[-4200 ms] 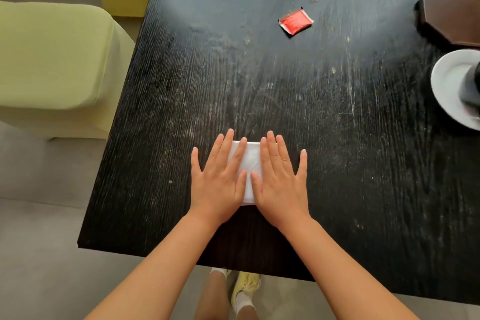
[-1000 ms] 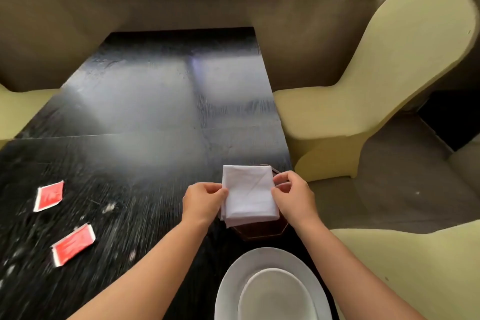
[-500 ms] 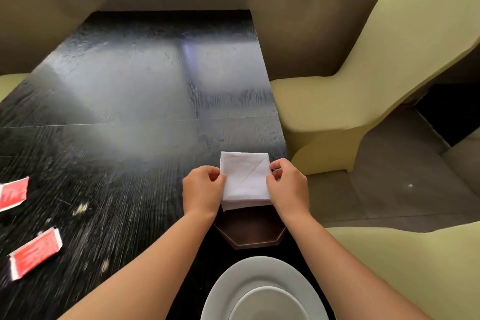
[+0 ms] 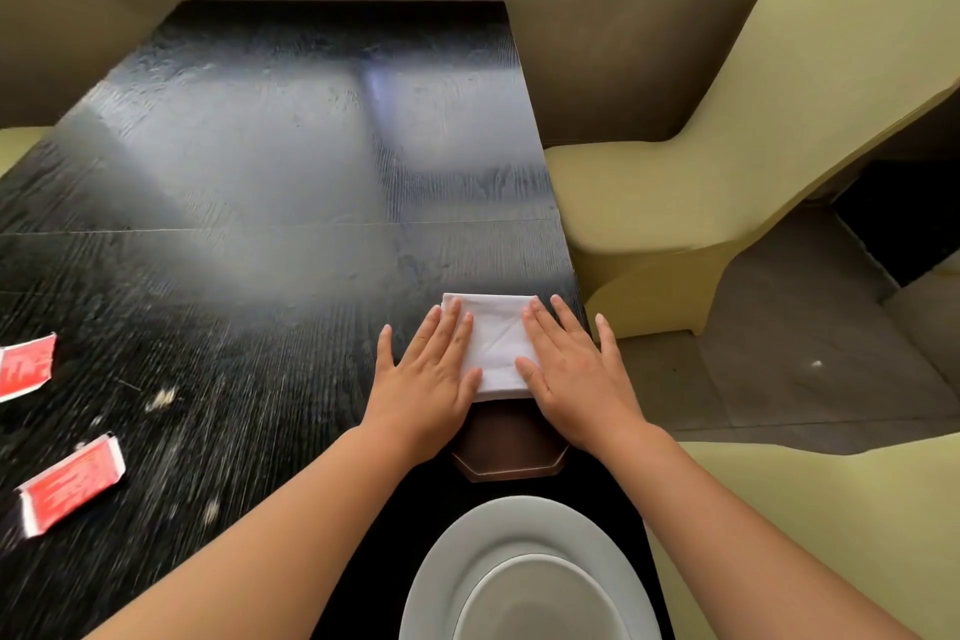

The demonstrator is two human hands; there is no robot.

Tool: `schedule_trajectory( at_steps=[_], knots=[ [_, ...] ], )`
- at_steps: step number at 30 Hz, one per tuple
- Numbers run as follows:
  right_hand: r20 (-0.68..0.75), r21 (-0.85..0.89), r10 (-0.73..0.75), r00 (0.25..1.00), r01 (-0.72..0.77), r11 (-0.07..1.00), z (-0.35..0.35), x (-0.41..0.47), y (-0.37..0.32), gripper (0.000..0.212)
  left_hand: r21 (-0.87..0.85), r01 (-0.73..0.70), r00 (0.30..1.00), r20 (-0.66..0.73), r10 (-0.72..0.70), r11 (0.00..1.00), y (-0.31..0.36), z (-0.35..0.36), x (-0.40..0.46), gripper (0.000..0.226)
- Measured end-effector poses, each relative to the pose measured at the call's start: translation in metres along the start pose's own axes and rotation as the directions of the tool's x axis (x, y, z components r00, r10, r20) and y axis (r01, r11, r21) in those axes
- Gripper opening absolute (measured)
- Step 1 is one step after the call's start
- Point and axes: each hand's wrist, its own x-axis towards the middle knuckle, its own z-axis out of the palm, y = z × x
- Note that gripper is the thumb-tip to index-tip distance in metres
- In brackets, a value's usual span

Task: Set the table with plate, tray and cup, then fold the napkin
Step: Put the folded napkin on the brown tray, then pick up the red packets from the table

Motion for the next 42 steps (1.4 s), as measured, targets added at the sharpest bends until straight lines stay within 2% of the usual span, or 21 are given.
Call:
schedule_trajectory(
  at_steps=[7,11,14,18,24,28,34,38,42],
  knots=[
    [0.047,0.041,0.028,0.999,-0.030,0.999,-0.016,-0.001,-0.008,0.056,-0.048,-0.002,0.994,0.113,0.007,0.999,0.003,-0.020,0.001,0.061],
    [-0.035,0.085,-0.014,0.999,0.017,0.996,-0.043,-0.011,-0.033,0.050,-0.018,-0.078,0.997,0.018,0.079,0.997,0.003,-0.054,-0.020,0.065],
    [-0.062,0.115,-0.045,0.997,0.052,0.992,-0.076,-0.022,-0.060,0.044,0.036,-0.122,0.991,-0.055,0.124,0.992,-0.003,-0.095,-0.046,0.056],
    [-0.069,0.100,-0.097,0.993,0.103,0.990,-0.130,-0.039,-0.106,0.035,0.062,0.010,0.997,-0.075,-0.005,0.998,-0.017,-0.158,-0.096,0.046],
    [-0.142,0.132,-0.185,0.972,0.204,0.970,-0.181,-0.061,-0.181,0.035,0.054,0.157,0.958,-0.252,-0.139,0.986,-0.063,-0.217,-0.175,0.043],
    [-0.134,0.129,-0.249,0.959,0.266,0.955,-0.189,-0.076,-0.229,0.037,0.060,0.216,0.933,-0.306,-0.188,0.974,-0.099,-0.232,-0.218,0.042],
    [-0.105,0.101,-0.295,0.950,0.305,0.947,-0.180,-0.084,-0.296,0.039,0.060,0.257,0.922,-0.316,-0.226,0.965,-0.157,-0.235,-0.261,0.037],
    [-0.045,0.082,-0.284,0.958,0.287,0.954,-0.162,-0.081,-0.340,0.039,0.054,0.244,0.923,-0.319,-0.215,0.968,-0.200,-0.230,-0.278,0.033],
    [0.017,0.052,-0.248,0.969,0.247,0.968,-0.145,-0.076,-0.375,0.038,0.073,0.208,0.943,-0.281,-0.180,0.975,-0.242,-0.226,-0.282,0.038]
  ],
)
